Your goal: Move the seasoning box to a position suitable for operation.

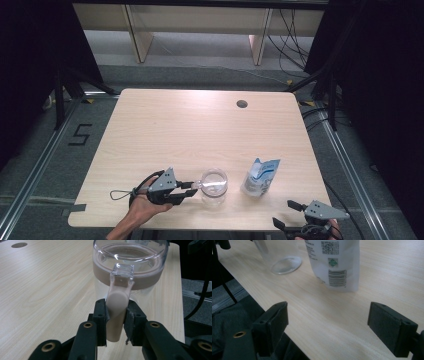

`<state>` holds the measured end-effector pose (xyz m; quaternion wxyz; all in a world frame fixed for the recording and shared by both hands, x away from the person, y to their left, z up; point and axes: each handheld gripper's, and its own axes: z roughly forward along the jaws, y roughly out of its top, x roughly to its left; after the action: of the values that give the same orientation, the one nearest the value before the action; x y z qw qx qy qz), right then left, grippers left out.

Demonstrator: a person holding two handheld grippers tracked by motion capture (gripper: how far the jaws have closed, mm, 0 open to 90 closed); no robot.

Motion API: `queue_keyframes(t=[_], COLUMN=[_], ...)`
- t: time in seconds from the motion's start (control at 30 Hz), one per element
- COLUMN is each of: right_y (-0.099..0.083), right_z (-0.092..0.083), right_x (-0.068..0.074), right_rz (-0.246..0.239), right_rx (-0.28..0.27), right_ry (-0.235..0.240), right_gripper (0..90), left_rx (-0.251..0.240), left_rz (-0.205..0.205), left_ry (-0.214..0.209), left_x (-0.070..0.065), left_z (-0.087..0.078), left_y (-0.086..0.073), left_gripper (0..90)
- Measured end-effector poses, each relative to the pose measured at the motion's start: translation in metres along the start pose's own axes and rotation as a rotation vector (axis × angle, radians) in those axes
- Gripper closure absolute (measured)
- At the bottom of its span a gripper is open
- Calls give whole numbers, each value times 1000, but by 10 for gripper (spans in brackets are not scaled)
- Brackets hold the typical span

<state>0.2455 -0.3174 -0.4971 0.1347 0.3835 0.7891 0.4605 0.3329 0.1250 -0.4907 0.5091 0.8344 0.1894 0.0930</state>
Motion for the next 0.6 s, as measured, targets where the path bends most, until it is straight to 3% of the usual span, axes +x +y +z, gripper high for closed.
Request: queue_keyframes(t=[0.17, 0.27, 0.3, 0.37, 0.43, 0.47, 0.5, 0.53, 0.57, 0.6], right_y=[0, 1, 1, 1, 2, 2, 3, 4, 5, 5], right_z=[0, 0, 0, -1, -1, -1, -1, -2, -3, -3], right_x=[0, 0, 2, 2, 6, 5, 4, 5, 9, 10], right_rz=[0, -19, 11, 6, 31, 7, -13, -25, 14, 22], right_rx=[-1, -13, 3, 0, 0, -12, -14, -20, -24, -17], right_ry=[2, -5, 6, 4, 6, 0, 7, -1, 8, 11], right_gripper=[180, 192, 196, 198, 208, 216, 223, 228, 242, 244], left_rx=[0, -11, -22, -19, 0, -15, -10, -11, -14, -12], left_rz=[7, -10, -41, -36, -55, -73, -65, -90, -103, -107], left_ry=[10, 8, 12, 16, 29, 23, 34, 38, 51, 57], left_x=[3, 2, 1, 1, 0, -2, -2, -4, -5, -5], left_z=[-1, -1, -2, -4, -7, -8, -10, -12, -15, -18], left_y=[-1, -1, -1, 0, -1, -1, -1, -2, -2, -2], left_gripper=[724, 697, 659, 613, 522, 487, 446, 407, 343, 322])
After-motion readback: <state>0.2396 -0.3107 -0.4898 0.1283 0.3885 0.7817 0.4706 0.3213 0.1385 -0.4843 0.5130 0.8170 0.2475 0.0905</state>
